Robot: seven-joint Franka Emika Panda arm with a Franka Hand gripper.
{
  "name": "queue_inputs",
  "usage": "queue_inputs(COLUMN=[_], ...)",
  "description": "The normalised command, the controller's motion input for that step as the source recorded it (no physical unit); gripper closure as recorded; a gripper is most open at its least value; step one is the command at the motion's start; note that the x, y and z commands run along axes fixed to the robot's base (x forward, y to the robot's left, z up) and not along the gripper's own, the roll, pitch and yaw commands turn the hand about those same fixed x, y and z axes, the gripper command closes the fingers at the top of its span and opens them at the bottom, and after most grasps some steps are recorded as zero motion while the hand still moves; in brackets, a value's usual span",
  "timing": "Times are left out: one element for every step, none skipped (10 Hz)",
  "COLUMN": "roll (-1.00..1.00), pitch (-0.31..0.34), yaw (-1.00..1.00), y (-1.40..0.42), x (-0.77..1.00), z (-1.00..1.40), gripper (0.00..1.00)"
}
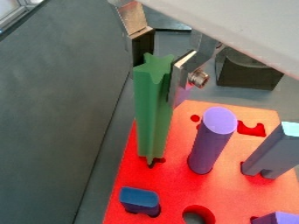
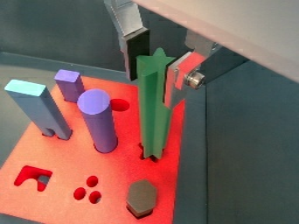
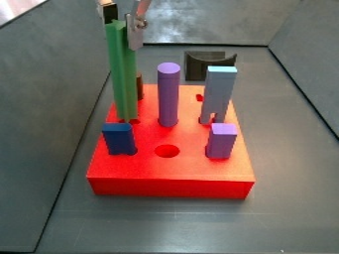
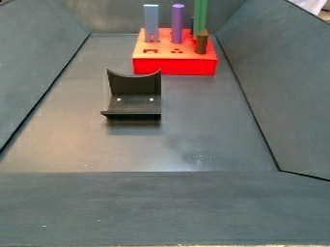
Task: Pick up the star object. Move up. Move to above the board. Insert the star object.
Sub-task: Insert the star object.
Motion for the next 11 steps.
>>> queue_inputs(roll=[0.0, 0.0, 0.0, 0.0, 0.0, 0.0, 0.0, 0.0, 0.0, 0.0, -0.01], pitch=[0.0, 0.0, 0.0, 0.0, 0.0, 0.0, 0.0, 0.0, 0.0, 0.0, -0.003], yaw=[0.0, 0.0, 0.0, 0.0, 0.0, 0.0, 0.0, 0.0, 0.0, 0.0, -0.03], y=[-0.03, -0.05, -0.01, -0.01, 0.0, 0.0, 0.0, 0.0, 0.0, 0.0, -0.03], x=[0.07, 0.11, 0.1, 0.03, 0.03, 0.05, 0.05, 0.04, 0.08, 0.08, 0.13], z=[-0.09, -0.09, -0.1, -0.06, -0.07, -0.06, -0.07, -0.12, -0.19, -0.23, -0.25], gripper=[1.0, 1.0, 1.0, 1.0, 1.0, 1.0, 1.0, 1.0, 1.0, 1.0, 1.0])
